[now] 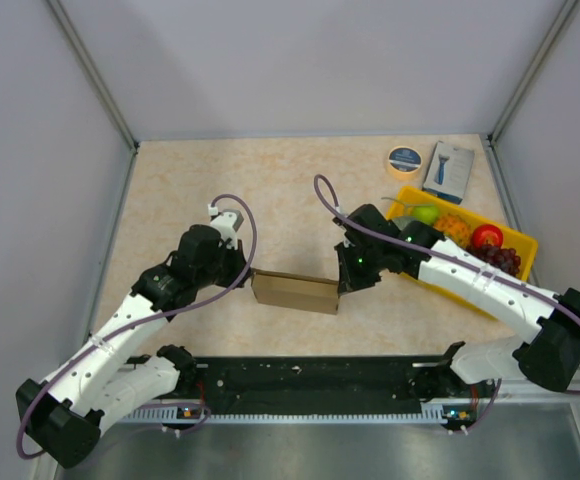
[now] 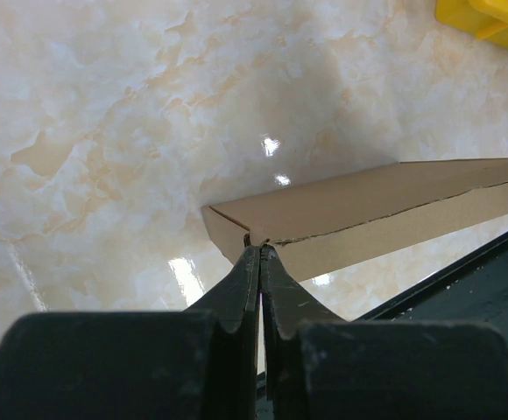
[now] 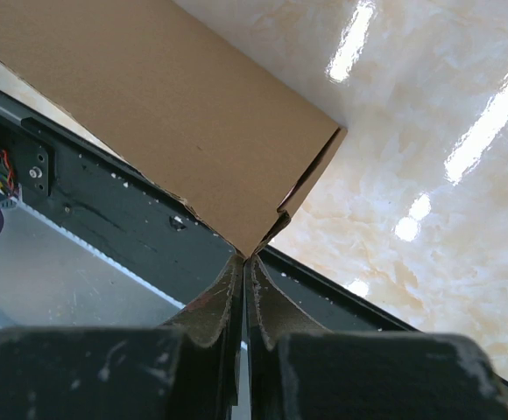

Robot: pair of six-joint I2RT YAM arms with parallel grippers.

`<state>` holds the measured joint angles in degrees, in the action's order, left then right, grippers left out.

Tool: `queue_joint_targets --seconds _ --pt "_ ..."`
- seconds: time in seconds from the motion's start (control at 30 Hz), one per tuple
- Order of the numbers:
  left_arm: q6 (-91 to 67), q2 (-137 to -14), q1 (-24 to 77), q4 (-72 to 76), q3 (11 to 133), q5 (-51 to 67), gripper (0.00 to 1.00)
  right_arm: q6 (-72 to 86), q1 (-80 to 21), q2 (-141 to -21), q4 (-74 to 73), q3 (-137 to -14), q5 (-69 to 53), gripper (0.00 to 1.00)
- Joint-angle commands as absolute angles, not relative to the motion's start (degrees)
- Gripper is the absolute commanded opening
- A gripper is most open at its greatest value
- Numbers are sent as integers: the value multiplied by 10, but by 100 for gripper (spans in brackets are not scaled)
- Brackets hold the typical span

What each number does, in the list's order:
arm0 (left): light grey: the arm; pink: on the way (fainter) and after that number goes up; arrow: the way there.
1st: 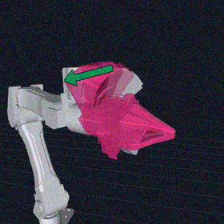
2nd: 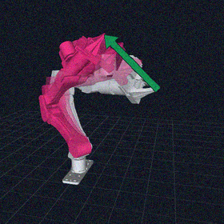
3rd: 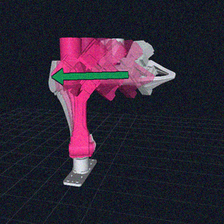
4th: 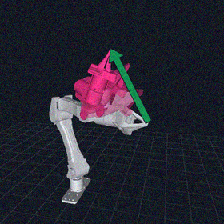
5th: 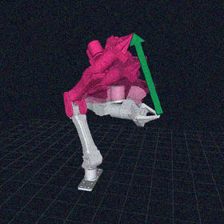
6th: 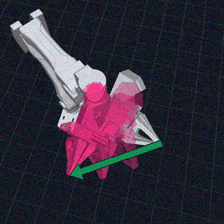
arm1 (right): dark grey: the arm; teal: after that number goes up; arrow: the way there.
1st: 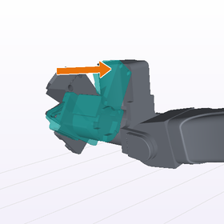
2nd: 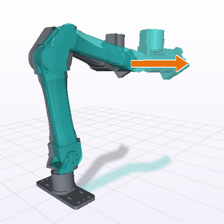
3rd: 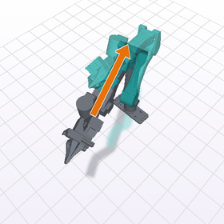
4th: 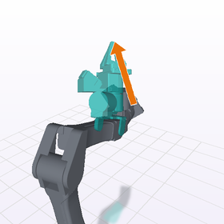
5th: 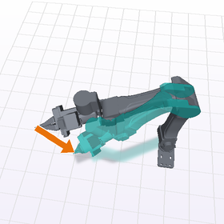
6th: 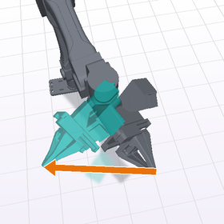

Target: Fold the paper box

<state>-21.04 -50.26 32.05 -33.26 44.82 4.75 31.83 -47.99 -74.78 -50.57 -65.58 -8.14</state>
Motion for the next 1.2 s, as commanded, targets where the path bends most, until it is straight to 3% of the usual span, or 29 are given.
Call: queue_joint_targets --seconds 0.0,0.67,1.17 --pt "-217 -500 327 -314 450 49 4 332 -487 -747 -474 -657 -79 0" --pt "-273 -487 344 -295 425 37 4 284 -522 -748 -488 -638 13 0" --pt "-254 -469 367 -320 423 -39 4 285 -524 -750 -477 -634 3 0"
